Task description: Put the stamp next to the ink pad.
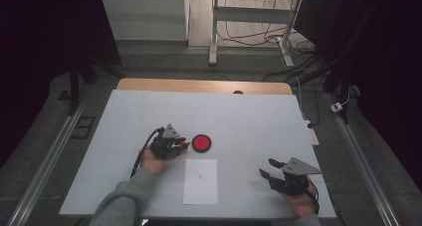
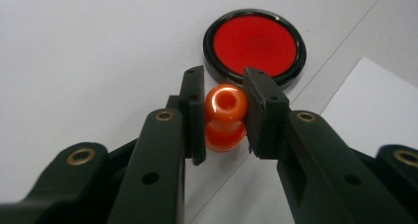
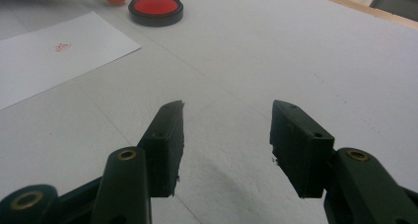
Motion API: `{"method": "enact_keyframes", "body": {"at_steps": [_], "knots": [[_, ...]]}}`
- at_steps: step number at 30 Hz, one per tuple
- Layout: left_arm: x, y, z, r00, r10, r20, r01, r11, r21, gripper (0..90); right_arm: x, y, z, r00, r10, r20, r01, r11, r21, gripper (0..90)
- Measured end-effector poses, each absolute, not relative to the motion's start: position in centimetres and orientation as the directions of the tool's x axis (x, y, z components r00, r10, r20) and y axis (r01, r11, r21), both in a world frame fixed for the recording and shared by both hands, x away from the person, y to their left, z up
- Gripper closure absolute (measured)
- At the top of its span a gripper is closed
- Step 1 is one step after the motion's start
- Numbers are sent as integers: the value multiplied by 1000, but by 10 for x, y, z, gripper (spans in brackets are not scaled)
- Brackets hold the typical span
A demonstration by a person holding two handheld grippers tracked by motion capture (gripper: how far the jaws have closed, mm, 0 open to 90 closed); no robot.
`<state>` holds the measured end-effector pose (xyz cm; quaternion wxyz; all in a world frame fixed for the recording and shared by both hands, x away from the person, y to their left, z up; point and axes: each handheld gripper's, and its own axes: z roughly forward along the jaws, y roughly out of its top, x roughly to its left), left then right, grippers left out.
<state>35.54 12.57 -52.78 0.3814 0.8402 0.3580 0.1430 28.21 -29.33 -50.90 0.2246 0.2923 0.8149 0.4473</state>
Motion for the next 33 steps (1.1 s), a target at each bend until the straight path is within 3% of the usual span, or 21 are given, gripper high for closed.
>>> {"method": "enact_keyframes", "body": {"at_steps": [13,26,33], "knots": [[354,125,-531,711,702,-33,496,-468,731,681,282,-294,-508,-722,683,-106,278,427,861,462],[351,131,-520,678,727,-106,498,-349,794,380,282,-294,-508,-723,683,-102,275,419,865,459],[348,134,-514,684,718,-127,501,-337,797,319,282,-294,-508,-724,682,-97,275,416,867,457]]}}
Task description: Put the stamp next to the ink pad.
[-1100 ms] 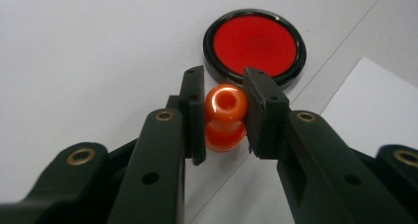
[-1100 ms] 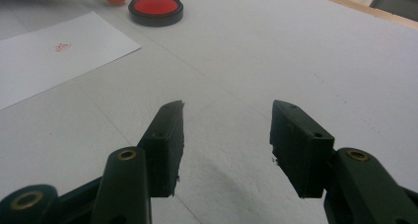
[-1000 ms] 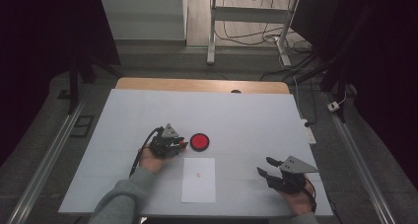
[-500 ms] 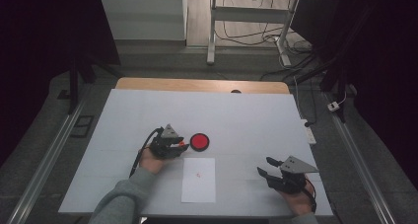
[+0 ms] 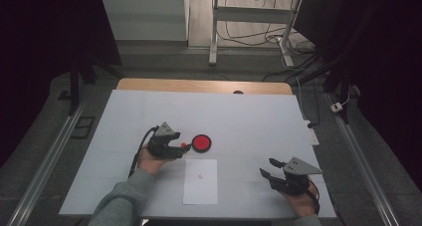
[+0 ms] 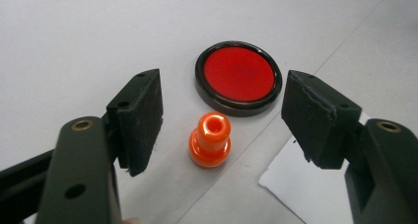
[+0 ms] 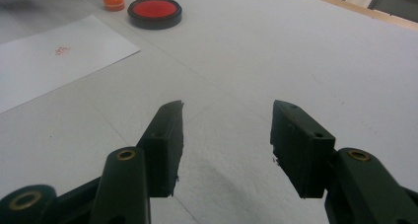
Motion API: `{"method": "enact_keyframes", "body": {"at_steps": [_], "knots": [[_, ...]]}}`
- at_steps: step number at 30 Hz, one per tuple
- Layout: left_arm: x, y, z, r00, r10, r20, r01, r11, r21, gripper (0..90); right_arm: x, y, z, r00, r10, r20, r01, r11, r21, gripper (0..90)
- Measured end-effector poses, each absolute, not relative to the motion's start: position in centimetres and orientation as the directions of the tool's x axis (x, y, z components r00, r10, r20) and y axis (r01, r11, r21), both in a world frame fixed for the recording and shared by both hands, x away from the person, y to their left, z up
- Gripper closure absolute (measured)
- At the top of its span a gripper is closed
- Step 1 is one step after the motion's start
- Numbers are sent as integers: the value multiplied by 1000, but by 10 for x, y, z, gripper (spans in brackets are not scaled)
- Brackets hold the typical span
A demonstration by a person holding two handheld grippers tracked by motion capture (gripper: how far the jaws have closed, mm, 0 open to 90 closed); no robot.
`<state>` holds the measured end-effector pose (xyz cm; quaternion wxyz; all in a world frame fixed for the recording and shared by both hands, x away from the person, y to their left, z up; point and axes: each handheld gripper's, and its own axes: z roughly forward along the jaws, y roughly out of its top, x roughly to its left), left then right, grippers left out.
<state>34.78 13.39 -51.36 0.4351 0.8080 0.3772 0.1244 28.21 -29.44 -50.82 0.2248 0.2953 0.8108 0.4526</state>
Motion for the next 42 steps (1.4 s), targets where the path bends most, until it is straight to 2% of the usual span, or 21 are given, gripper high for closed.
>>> {"method": "enact_keyframes", "body": {"at_steps": [21,42], "knots": [[314,146,-490,725,680,-104,458,-364,811,303,283,-296,-507,-727,679,-103,273,423,864,455],[257,183,-503,702,708,-80,472,-379,796,292,283,-298,-508,-728,679,-100,272,420,866,455]]}}
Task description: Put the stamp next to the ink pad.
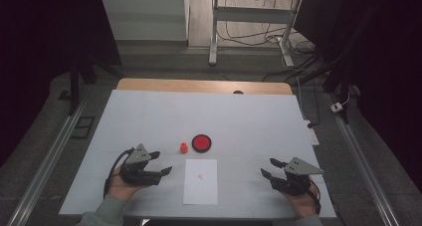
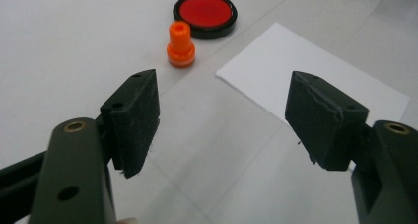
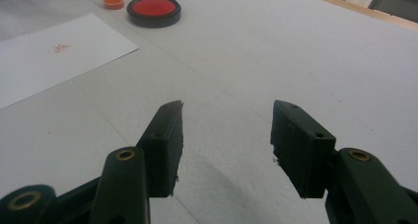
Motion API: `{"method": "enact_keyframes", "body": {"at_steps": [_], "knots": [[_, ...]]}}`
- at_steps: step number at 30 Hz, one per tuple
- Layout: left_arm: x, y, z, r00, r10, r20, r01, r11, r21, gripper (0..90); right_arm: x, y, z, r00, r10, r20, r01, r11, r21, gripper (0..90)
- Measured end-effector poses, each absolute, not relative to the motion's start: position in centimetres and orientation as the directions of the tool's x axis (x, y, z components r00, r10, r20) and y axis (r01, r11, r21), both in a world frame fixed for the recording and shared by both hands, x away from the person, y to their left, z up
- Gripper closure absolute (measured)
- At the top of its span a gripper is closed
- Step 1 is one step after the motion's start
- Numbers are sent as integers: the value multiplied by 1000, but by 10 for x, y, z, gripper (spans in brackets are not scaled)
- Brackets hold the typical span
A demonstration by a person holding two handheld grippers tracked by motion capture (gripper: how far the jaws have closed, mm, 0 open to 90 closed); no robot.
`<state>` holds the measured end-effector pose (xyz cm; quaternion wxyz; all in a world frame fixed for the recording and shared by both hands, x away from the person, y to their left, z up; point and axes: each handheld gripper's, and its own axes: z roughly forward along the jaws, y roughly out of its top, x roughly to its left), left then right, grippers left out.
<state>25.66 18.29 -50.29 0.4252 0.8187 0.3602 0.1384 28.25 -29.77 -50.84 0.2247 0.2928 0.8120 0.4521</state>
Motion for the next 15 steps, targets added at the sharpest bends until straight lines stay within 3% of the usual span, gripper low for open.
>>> {"method": "enact_keyframes", "body": {"at_steps": [15], "knots": [[229,212,-519,671,736,-92,512,-369,776,283,283,-297,-509,-731,674,-103,273,428,861,454]]}}
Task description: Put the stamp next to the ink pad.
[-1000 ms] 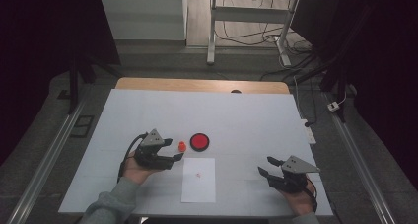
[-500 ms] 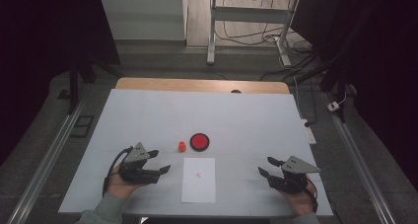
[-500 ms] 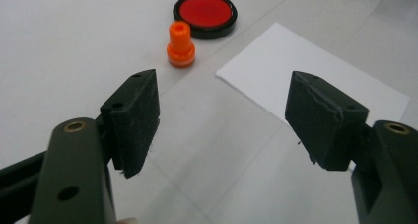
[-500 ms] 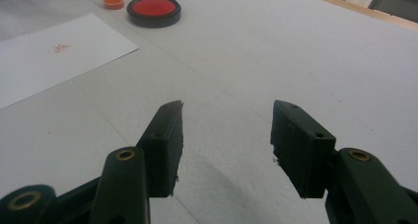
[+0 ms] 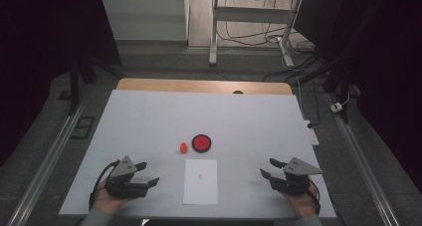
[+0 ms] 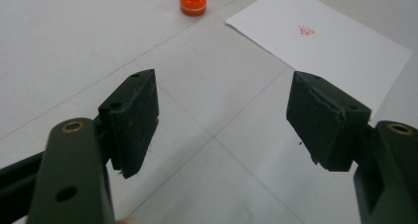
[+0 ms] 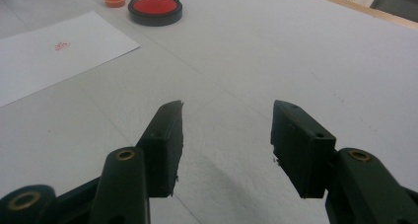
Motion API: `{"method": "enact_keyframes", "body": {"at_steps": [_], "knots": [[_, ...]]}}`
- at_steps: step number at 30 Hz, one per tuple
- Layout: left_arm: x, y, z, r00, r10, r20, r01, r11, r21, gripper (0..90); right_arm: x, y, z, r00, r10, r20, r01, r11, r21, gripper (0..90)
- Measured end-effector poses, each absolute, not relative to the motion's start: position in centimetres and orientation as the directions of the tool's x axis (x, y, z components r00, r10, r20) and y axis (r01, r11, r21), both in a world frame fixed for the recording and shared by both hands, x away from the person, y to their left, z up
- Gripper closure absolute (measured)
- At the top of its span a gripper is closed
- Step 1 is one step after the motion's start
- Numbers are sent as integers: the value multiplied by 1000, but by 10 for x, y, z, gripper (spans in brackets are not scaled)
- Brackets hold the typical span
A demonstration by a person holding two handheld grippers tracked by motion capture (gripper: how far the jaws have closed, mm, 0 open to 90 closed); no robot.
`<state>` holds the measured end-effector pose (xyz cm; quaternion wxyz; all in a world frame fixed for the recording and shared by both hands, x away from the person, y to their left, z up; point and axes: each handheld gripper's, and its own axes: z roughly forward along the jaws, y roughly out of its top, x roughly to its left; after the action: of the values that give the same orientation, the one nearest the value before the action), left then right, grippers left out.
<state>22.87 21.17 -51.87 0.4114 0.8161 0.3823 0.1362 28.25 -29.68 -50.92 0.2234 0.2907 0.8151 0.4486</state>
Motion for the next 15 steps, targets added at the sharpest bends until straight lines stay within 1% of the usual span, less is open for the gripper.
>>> {"method": "enact_keyframes", "body": {"at_steps": [15], "knots": [[229,214,-519,654,750,-99,524,-355,774,278,283,-296,-509,-737,664,-127,257,449,856,454]]}}
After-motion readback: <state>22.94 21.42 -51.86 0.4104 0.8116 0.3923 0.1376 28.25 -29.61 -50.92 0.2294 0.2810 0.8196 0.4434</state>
